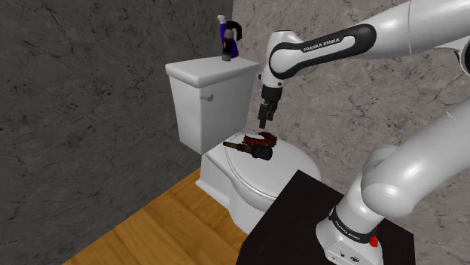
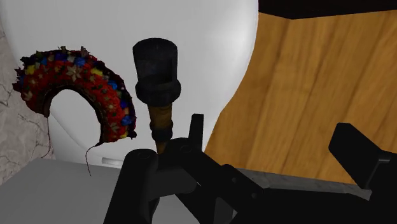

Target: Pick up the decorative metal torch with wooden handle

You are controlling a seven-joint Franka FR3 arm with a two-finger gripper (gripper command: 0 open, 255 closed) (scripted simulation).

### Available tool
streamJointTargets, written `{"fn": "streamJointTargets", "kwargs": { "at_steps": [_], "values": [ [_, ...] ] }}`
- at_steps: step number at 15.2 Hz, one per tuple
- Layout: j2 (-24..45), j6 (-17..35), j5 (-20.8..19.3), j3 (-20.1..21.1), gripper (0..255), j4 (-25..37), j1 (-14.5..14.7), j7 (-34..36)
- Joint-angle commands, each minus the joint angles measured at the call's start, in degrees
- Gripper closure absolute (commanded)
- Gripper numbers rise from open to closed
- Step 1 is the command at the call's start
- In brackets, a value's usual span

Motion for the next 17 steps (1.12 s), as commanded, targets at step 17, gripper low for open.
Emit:
{"fn": "streamJointTargets", "kwargs": {
  "at_steps": [17],
  "values": [
    [40.7,14.8,3.7,-2.8,0,19.4,-3.7,-12.5]
  ]
}}
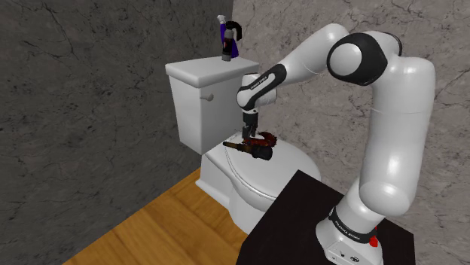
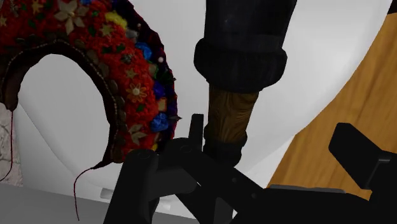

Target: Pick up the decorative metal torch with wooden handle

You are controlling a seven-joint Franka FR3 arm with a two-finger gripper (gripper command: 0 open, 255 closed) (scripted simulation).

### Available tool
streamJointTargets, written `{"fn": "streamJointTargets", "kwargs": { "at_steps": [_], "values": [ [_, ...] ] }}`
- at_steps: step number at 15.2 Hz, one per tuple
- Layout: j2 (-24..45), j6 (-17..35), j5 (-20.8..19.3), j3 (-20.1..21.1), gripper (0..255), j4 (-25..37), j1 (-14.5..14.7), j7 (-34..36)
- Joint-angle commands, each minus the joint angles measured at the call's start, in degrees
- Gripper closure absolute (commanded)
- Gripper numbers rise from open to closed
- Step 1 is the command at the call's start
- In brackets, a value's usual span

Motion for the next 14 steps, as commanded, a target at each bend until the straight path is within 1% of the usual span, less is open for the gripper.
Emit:
{"fn": "streamJointTargets", "kwargs": {
  "at_steps": [1,2,9,11,12,14],
  "values": [
    [4.5,0.7,0.4,0.2,0,3.1,-0.6,-0.9],
    [6.2,0.8,0.5,0.3,0,4.4,-0.9,-1.3],
    [10.4,4.7,1.4,0.9,0,4.7,-1.4,-1.6],
    [10.8,5.0,1.5,1.0,0,4.8,-1.4,-1.6],
    [10.8,5.0,1.5,1.0,255,4.8,-1.4,-1.6],
    [10.8,5.0,1.5,1.0,255,4.8,-1.4,-1.7]
  ]
}}
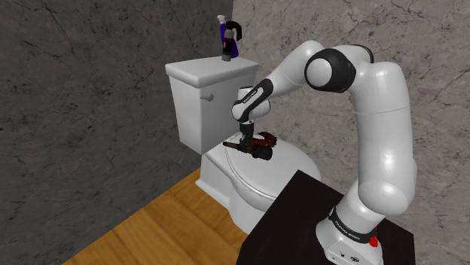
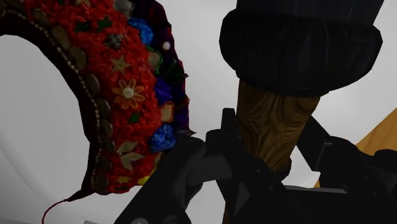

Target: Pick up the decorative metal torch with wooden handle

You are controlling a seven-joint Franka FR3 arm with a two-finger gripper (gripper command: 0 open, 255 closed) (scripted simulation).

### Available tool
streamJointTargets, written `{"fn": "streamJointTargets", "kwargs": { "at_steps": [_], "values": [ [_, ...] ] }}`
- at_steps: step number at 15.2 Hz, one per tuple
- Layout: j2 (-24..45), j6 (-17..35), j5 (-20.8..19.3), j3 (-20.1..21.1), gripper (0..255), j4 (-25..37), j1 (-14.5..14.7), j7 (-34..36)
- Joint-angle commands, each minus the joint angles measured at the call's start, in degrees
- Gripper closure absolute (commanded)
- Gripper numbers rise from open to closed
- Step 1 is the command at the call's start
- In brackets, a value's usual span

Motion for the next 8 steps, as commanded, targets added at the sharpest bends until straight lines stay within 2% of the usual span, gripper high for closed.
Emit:
{"fn": "streamJointTargets", "kwargs": {
  "at_steps": [1,8],
  "values": [
    [0.1,0.0,0.0,0.0,255,0.0,0.0,0.0],
    [-0.6,-0.5,-0.1,-0.1,255,-0.1,0.1,0.1]
  ]
}}
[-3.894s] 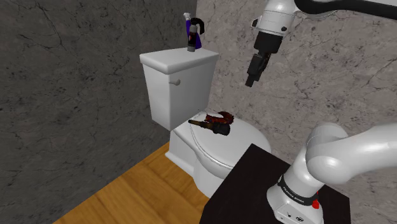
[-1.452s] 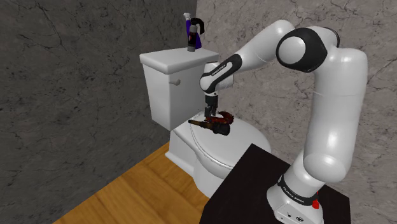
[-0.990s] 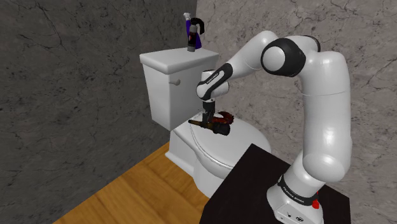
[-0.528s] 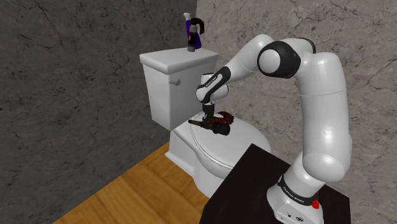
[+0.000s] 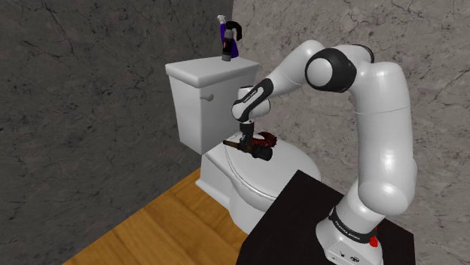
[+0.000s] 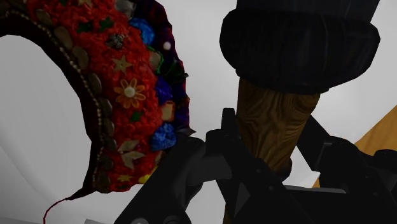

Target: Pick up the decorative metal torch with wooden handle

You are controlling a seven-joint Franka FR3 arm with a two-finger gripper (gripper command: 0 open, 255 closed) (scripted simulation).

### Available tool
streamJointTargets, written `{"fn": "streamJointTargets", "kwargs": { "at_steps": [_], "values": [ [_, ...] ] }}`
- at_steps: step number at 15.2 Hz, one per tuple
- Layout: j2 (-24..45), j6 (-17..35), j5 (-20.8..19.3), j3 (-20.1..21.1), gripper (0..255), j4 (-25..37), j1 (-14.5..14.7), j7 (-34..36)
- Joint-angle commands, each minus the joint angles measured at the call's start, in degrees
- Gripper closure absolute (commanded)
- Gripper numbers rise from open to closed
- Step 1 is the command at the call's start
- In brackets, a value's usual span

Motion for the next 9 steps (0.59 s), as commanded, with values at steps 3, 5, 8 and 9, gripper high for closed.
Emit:
{"fn": "streamJointTargets", "kwargs": {
  "at_steps": [3,5,8,9],
  "values": [
    [-2.2,-1.9,-0.4,-0.3,255,-0.3,0.3,0.2],
    [-3.4,-3.0,-0.7,-0.5,255,-0.4,0.4,0.3],
    [-5.1,-4.7,-1.0,-0.7,255,-0.4,0.6,0.4],
    [-5.7,-5.3,-1.2,-0.8,255,-0.3,0.6,0.5]
  ]
}}
